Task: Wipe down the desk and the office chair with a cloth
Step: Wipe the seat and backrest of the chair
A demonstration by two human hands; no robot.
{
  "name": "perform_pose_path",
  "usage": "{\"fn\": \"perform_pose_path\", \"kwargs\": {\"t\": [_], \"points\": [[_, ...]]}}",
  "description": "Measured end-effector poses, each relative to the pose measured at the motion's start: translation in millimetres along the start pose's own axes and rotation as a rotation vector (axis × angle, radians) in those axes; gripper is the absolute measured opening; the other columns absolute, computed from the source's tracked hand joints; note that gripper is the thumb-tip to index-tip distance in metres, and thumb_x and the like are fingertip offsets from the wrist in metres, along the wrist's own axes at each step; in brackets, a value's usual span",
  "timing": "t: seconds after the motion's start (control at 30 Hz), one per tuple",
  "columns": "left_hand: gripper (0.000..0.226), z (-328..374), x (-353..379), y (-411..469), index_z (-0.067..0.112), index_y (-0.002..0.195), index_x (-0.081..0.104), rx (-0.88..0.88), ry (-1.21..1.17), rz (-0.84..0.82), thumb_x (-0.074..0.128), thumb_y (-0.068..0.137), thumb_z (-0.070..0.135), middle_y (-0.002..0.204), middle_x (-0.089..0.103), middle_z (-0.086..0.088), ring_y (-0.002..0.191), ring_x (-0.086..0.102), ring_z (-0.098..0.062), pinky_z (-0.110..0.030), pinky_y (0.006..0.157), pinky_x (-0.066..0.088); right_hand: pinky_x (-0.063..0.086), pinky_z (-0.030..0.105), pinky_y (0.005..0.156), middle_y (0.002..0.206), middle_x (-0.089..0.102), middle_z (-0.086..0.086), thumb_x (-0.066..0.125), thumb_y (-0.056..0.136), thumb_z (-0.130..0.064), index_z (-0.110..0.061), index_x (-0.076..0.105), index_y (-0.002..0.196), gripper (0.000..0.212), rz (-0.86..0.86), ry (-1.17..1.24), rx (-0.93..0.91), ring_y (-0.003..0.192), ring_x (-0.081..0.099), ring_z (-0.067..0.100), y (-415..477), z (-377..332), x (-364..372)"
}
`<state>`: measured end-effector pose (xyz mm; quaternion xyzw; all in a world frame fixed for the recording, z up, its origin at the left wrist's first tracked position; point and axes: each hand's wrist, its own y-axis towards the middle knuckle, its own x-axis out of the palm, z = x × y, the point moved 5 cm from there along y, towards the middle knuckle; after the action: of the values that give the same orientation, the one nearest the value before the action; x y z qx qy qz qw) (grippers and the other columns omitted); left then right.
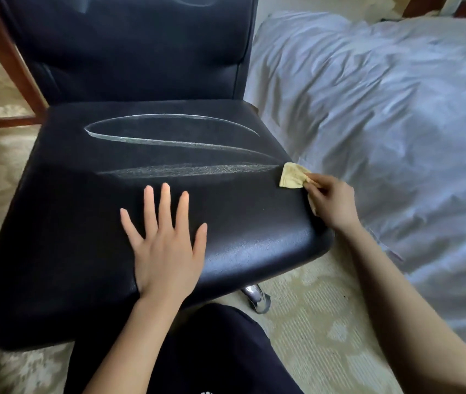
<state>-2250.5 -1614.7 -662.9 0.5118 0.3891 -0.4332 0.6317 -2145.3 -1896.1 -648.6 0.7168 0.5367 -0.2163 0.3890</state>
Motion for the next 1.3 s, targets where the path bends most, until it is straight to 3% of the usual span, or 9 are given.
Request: {"fn": "perform_pose_path", "kwargs": {"t": [0.13,0.27,0.37,0.53,0.67,0.77,0.97,1.13,1.3], "points": [[0.064,-7,2,1,0.008,0.141,0.042,0.004,0.015,-0.015,0.029,0.092,0.047,0.151,0.032,-0.016,0.144,0.016,-0.036,-0.063,0.111,0.008,0.030,0.012,0.069,0.103,0.071,0.014,0.057,0.092,-0.017,-0.013,0.069,0.111,0.023,-0.115,-0.048,0.025,0.104,0.062,0.025,46,-4,15],[0.068,-18,0,3,0.010,0.142,0.041,0.013,0.017,0.008,0.025,0.090,0.050,0.152,0.032,-0.016,0.145,0.016,-0.034,-0.062,0.112,0.009,0.034,0.020,0.075,0.108,0.069,0.013,0.053,0.094,-0.017,-0.011,0.066,0.116,0.027,-0.167,-0.080,0.050,0.109,0.060,0.025,78,-12,35],[0.068,-30,-2,6,0.010,0.142,0.040,0.034,0.002,0.032,0.026,0.089,0.052,0.152,0.031,-0.015,0.145,0.014,-0.033,-0.060,0.112,0.007,0.036,0.024,0.086,0.120,0.064,0.013,0.051,0.095,-0.017,-0.010,0.063,0.123,0.031,-0.124,-0.112,0.039,0.115,0.056,0.028,84,-20,45],[0.069,-61,-6,8,0.012,0.143,0.038,0.070,-0.001,0.042,0.026,0.090,0.054,0.155,0.026,-0.011,0.146,0.008,-0.028,-0.058,0.114,0.001,0.037,0.028,0.089,0.121,0.064,0.013,0.053,0.094,-0.016,-0.008,0.066,0.116,0.027,-0.067,-0.110,-0.027,0.112,0.056,0.031,59,-24,45],[0.068,-83,-14,12,0.011,0.143,0.038,0.072,-0.016,0.040,0.028,0.089,0.052,0.156,0.025,-0.009,0.147,0.008,-0.026,-0.060,0.112,0.000,0.038,0.033,0.088,0.110,0.067,0.013,0.058,0.092,-0.014,-0.009,0.069,0.111,0.023,-0.080,-0.135,-0.169,0.104,0.058,0.033,24,-39,34],[0.067,-90,-22,8,0.012,0.143,0.038,-0.026,-0.139,0.098,0.032,0.088,0.051,0.156,0.024,-0.009,0.147,0.008,-0.025,-0.057,0.113,-0.003,0.035,0.027,0.086,0.098,0.070,0.010,0.064,0.087,-0.008,-0.009,0.073,0.102,0.018,-0.063,-0.072,-0.289,0.096,0.058,0.034,-20,-63,31],[0.057,-50,-27,15,0.014,0.147,0.030,-0.131,-0.348,0.177,0.050,0.094,0.023,0.158,0.017,-0.004,0.147,0.002,-0.019,-0.048,0.116,-0.006,0.047,0.039,0.083,0.097,0.069,-0.002,0.064,0.082,-0.017,-0.017,0.074,0.098,0.020,-0.131,0.099,-0.495,0.087,0.058,0.027,-106,-113,30],[0.060,-34,-18,19,0.017,0.151,0.019,-0.167,-0.374,0.112,0.031,0.096,0.037,0.160,0.005,-0.001,0.146,-0.009,-0.014,-0.041,0.115,-0.012,0.048,0.039,0.080,0.107,0.067,-0.002,0.061,0.090,-0.022,-0.018,0.073,0.106,0.021,-0.238,0.155,-0.748,0.091,0.059,0.023,-144,-125,34],[0.065,-53,-12,16,0.012,0.150,0.019,-0.214,-0.254,0.094,0.028,0.094,0.044,0.160,0.007,-0.006,0.147,-0.009,-0.018,-0.041,0.115,-0.012,0.048,0.036,0.084,0.106,0.066,0.000,0.055,0.093,-0.024,-0.016,0.072,0.108,0.024,-0.205,0.146,-0.727,0.092,0.058,0.025,-117,-110,35]]}}
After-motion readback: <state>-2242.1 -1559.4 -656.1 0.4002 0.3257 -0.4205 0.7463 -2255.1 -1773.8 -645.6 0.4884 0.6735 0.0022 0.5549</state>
